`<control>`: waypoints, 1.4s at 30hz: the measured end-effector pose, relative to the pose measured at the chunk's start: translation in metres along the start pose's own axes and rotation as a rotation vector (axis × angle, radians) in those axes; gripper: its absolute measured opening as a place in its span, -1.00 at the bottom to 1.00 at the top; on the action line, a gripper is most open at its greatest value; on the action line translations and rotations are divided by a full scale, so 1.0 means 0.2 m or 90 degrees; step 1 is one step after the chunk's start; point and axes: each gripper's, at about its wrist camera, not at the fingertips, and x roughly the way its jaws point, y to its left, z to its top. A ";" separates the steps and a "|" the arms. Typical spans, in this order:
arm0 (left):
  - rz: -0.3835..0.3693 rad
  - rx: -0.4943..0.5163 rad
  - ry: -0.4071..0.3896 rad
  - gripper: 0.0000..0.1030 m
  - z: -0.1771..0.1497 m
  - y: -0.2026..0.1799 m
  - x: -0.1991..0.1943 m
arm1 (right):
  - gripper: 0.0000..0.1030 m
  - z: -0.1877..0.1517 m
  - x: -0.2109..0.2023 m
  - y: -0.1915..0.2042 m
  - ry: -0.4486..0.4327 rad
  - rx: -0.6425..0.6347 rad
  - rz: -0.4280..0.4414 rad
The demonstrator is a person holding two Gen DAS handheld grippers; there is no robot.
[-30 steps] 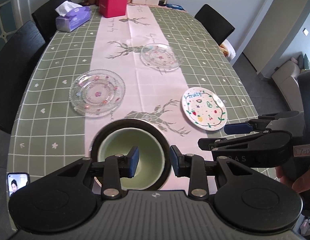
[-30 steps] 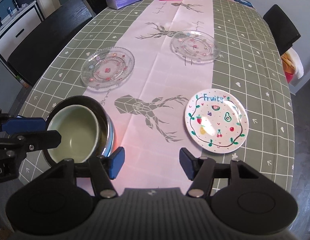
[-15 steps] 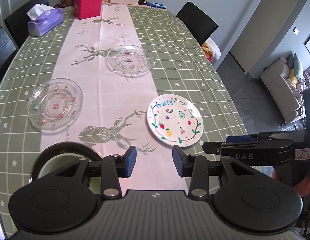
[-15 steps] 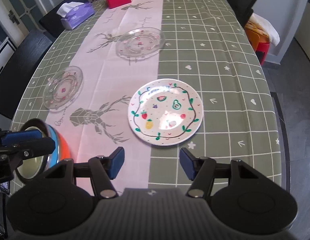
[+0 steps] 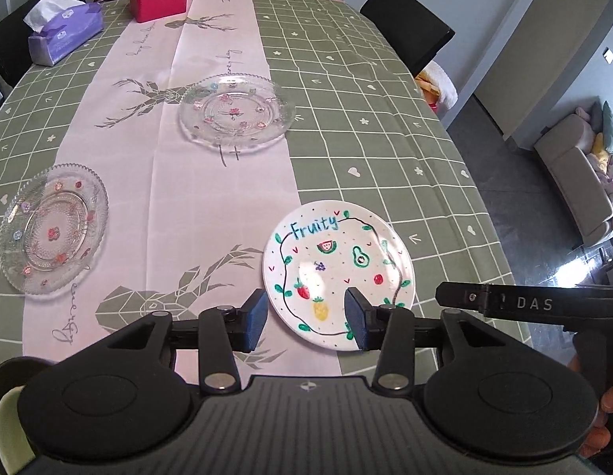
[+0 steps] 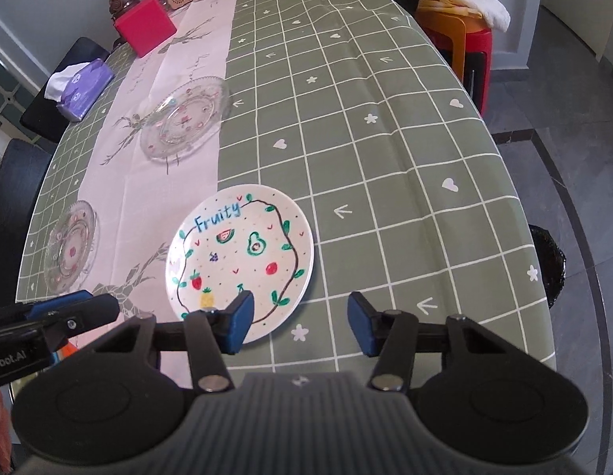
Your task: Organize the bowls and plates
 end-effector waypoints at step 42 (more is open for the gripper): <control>0.025 -0.121 0.060 -0.64 0.00 0.12 0.35 | -0.79 0.03 0.28 -0.10 0.034 0.030 0.063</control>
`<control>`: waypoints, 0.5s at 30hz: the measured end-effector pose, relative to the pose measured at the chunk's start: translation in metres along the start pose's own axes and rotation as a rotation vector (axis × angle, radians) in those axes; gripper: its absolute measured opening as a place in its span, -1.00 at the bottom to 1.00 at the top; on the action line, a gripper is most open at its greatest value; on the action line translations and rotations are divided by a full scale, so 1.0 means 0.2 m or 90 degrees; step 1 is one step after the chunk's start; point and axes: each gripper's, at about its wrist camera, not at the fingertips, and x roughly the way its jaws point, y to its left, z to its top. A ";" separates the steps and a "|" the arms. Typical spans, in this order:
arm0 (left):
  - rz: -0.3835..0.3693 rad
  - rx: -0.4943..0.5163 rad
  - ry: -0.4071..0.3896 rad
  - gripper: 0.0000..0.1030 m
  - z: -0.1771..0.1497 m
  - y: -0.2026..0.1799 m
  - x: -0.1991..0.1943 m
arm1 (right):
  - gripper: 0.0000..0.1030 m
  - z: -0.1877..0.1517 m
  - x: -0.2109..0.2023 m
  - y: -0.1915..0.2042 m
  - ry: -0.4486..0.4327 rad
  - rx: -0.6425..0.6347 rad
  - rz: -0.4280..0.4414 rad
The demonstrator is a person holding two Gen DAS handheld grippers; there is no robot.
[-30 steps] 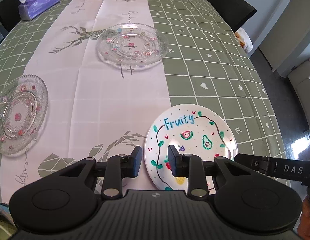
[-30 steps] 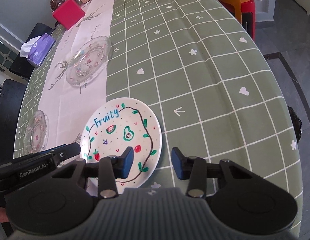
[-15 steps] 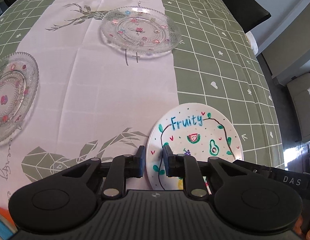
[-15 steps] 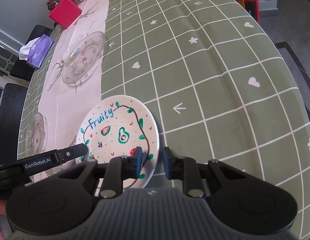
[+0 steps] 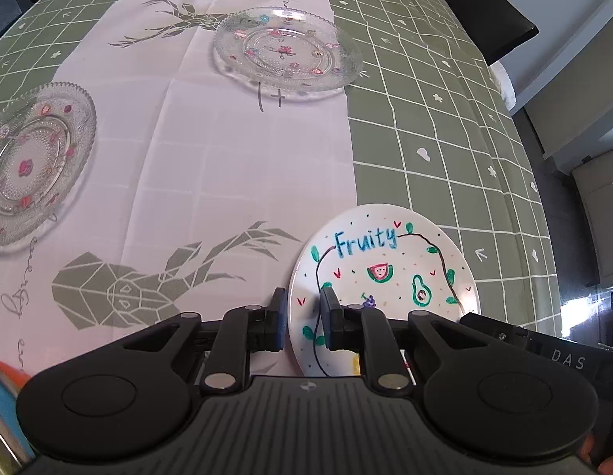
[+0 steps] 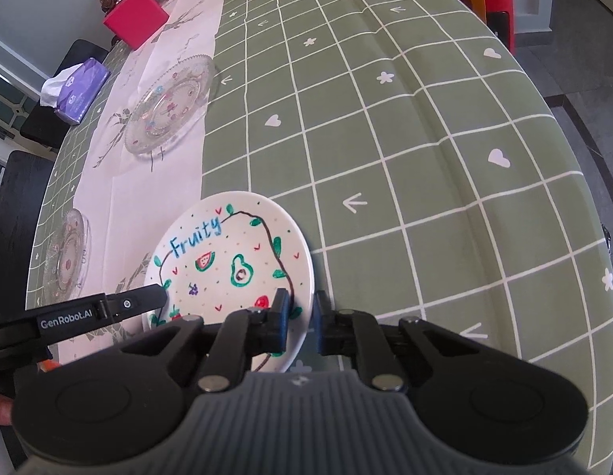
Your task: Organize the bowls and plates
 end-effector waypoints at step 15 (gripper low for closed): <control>-0.040 -0.001 -0.012 -0.64 -0.33 -0.01 -0.18 | -0.78 -0.31 -0.20 -0.10 0.004 0.019 0.008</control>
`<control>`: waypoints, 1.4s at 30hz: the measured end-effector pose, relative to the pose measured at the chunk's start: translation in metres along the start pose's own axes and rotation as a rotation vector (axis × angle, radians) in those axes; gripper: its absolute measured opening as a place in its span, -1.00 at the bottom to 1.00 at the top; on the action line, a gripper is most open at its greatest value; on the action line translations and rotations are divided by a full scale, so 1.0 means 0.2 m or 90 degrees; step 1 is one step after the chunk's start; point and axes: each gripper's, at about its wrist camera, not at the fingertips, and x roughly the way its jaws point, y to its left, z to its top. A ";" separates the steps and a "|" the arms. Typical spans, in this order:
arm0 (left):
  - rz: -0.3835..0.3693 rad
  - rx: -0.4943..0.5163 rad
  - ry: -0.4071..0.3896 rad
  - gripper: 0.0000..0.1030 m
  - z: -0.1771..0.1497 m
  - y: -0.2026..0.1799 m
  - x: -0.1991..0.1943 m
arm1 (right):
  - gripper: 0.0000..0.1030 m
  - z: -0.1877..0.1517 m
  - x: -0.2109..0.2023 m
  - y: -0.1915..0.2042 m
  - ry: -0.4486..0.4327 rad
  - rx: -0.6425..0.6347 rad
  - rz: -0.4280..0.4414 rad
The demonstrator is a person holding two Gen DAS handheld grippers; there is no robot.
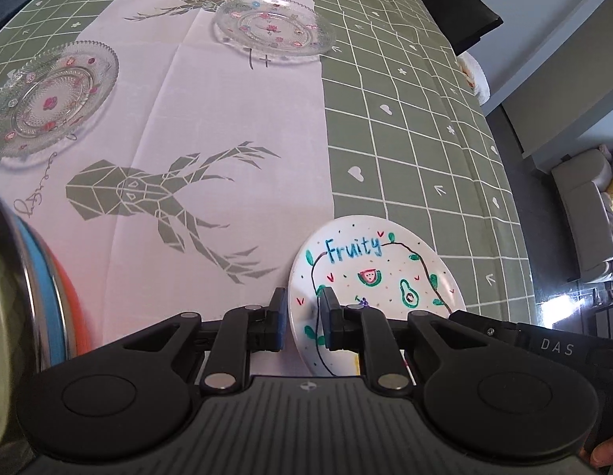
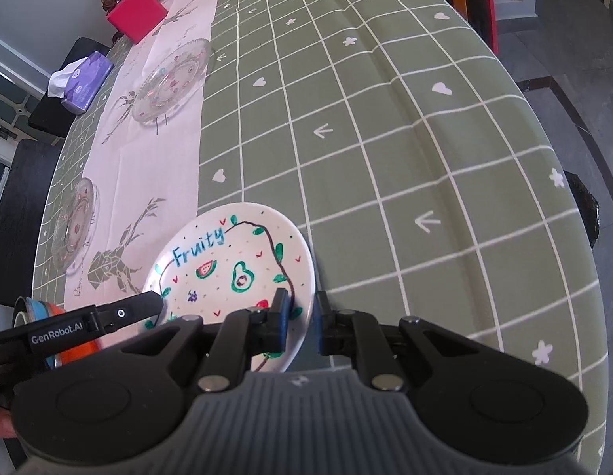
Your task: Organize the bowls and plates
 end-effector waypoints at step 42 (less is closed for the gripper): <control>-0.082 -0.012 -0.091 -0.64 -0.41 0.12 -0.07 | -0.79 -0.31 -0.07 -0.06 -0.049 -0.005 -0.004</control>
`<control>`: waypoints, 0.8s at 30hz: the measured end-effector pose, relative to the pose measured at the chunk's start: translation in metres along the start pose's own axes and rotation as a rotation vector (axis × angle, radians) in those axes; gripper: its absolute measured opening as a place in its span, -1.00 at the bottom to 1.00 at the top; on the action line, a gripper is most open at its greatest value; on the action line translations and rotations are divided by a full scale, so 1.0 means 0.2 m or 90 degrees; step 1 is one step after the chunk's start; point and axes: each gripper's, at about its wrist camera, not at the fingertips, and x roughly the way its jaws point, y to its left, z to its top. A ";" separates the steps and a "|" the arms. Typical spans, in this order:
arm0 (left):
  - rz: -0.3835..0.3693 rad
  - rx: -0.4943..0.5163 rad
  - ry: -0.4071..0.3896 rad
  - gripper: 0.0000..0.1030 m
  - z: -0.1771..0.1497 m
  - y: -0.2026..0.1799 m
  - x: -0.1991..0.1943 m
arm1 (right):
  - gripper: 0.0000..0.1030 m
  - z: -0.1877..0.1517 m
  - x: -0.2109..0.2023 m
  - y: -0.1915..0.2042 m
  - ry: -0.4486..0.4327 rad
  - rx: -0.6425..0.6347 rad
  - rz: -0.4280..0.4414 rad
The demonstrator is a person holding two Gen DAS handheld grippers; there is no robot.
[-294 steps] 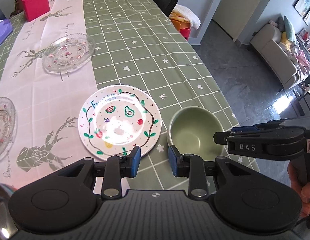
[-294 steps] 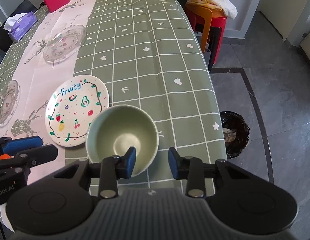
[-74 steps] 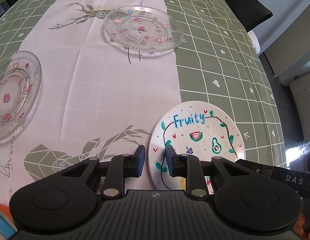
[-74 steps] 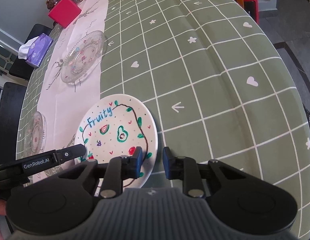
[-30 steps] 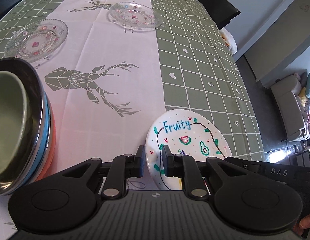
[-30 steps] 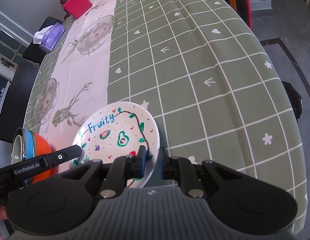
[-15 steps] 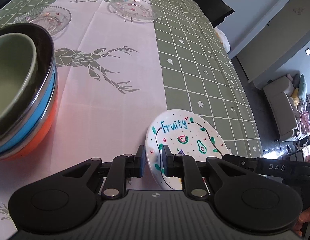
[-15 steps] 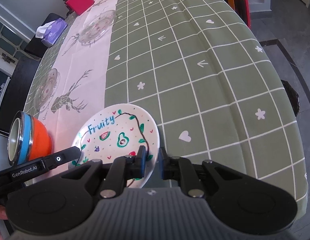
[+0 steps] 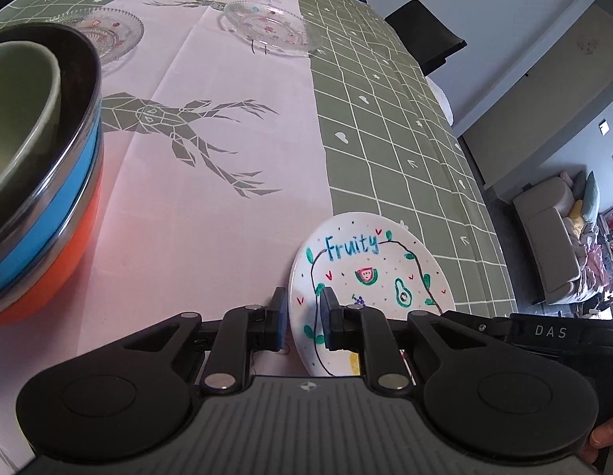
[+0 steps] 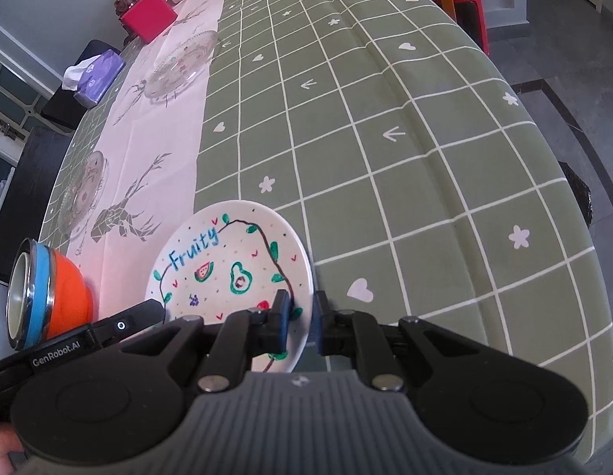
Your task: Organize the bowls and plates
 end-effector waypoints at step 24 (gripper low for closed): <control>0.022 0.074 -0.164 0.47 -0.14 -0.05 -0.16 | -0.04 -0.07 -0.08 0.07 -0.119 -0.029 -0.015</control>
